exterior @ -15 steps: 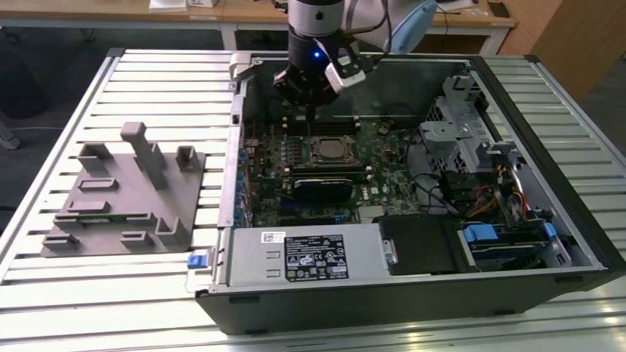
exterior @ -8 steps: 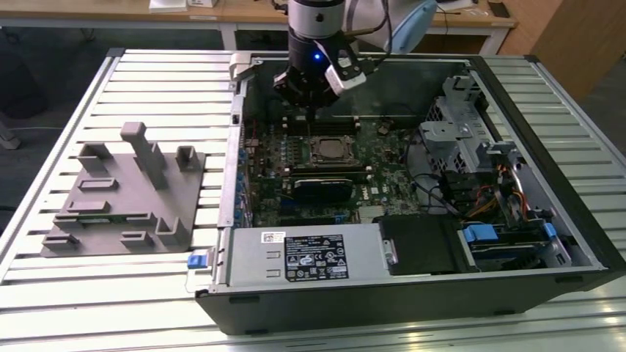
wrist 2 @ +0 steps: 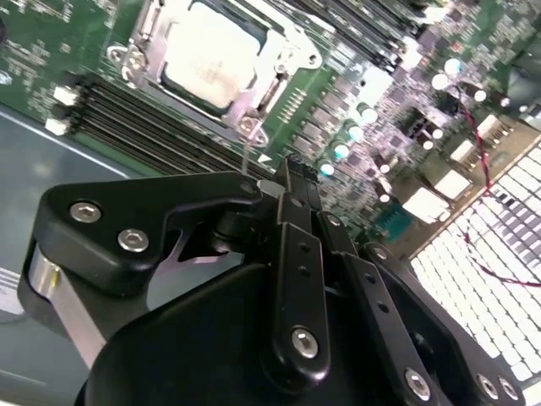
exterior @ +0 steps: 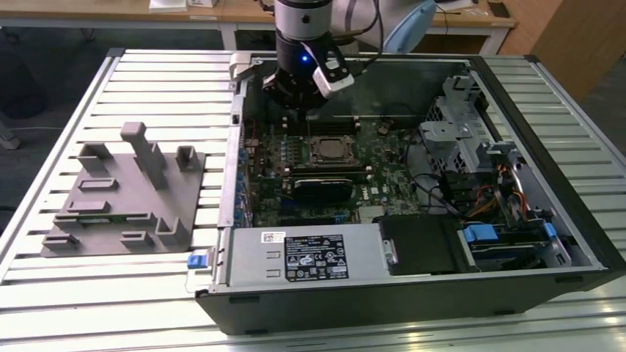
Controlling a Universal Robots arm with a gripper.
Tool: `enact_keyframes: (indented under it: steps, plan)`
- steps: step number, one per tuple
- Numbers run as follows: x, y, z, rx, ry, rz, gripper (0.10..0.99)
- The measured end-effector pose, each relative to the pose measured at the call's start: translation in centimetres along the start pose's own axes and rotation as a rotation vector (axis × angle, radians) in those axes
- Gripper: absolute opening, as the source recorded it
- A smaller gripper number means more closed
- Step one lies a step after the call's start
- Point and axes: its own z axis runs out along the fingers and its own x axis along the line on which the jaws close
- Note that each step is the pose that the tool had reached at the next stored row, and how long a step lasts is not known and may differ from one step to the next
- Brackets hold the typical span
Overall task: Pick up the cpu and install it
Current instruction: 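Install the first cpu locking lever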
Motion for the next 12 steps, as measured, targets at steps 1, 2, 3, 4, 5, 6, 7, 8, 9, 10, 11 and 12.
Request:
enact_keyframes:
  steps: [1, 2, 3, 4, 5, 6, 7, 8, 9, 10, 11, 12]
  plan:
    - [0.16, 0.01, 0.01, 0.0, -0.0004, 0.0, 0.106]
    - [0.22, 0.05, 0.02, 0.0, -0.0005, 0.0, 0.106]
    - [0.25, 0.19, 0.04, 0.0, -0.0005, 0.0, 0.106]
    - [0.25, 0.44, 0.06, 0.0, -0.0005, 0.0, 0.106]
    - [0.24, 0.65, 0.09, 0.0, -0.0004, 0.0, 0.106]
    - [0.24, 0.83, 0.12, 0.0, -0.0005, 0.0, 0.106]
    - [0.24, 1.0, 0.15, 0.0, -0.0005, 0.0, 0.106]
    - [0.24, 1.15, 0.19, 0.0, -0.0004, 0.0, 0.106]
    - [0.23, 1.25, 0.25, 0.0, -0.0005, 0.0, 0.106]
    - [0.21, 1.32, 0.31, 0.0, -0.0005, 0.0, 0.106]
    - [0.14, 1.36, 0.35, 0.0, -0.0004, 0.0, 0.106]
    - [0.05, 1.4, 0.39, 0.0, -0.0004, 0.0, 0.106]
